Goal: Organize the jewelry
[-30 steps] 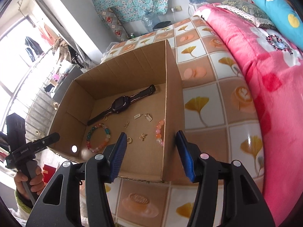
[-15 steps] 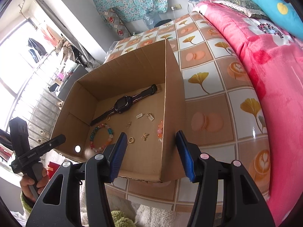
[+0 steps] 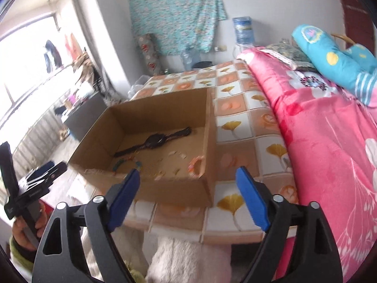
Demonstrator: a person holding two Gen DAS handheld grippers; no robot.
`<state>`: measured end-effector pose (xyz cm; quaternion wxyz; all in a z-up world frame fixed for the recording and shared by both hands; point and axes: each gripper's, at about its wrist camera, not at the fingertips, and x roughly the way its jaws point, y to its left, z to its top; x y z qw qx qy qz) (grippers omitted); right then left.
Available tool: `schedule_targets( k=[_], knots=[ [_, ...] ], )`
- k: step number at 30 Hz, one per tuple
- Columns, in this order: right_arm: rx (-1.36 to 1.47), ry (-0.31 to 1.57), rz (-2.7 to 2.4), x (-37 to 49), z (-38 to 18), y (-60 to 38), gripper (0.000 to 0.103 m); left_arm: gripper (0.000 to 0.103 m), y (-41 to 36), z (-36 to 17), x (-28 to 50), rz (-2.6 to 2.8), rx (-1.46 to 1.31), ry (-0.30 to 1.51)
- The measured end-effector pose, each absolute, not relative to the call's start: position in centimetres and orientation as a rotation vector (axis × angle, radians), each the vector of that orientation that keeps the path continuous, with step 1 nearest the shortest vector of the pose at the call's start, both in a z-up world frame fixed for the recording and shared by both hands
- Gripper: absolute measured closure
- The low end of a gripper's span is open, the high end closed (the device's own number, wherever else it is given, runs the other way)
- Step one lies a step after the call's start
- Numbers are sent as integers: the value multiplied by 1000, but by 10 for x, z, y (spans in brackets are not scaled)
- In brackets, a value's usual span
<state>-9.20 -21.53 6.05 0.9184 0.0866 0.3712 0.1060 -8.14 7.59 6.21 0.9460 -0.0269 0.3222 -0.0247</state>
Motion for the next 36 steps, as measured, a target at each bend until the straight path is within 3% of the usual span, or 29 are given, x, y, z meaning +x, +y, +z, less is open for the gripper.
schedule_targets(
  k=[8, 13, 36],
  knots=[
    [88, 837, 186, -93, 37, -168, 11, 9, 49, 64, -89, 47, 41, 643],
    [51, 798, 162, -91, 43, -153, 7, 9, 46, 55, -76, 16, 36, 753],
    [28, 841, 83, -79, 30, -149, 7, 9, 22, 34, -60, -4, -41, 944]
  ],
)
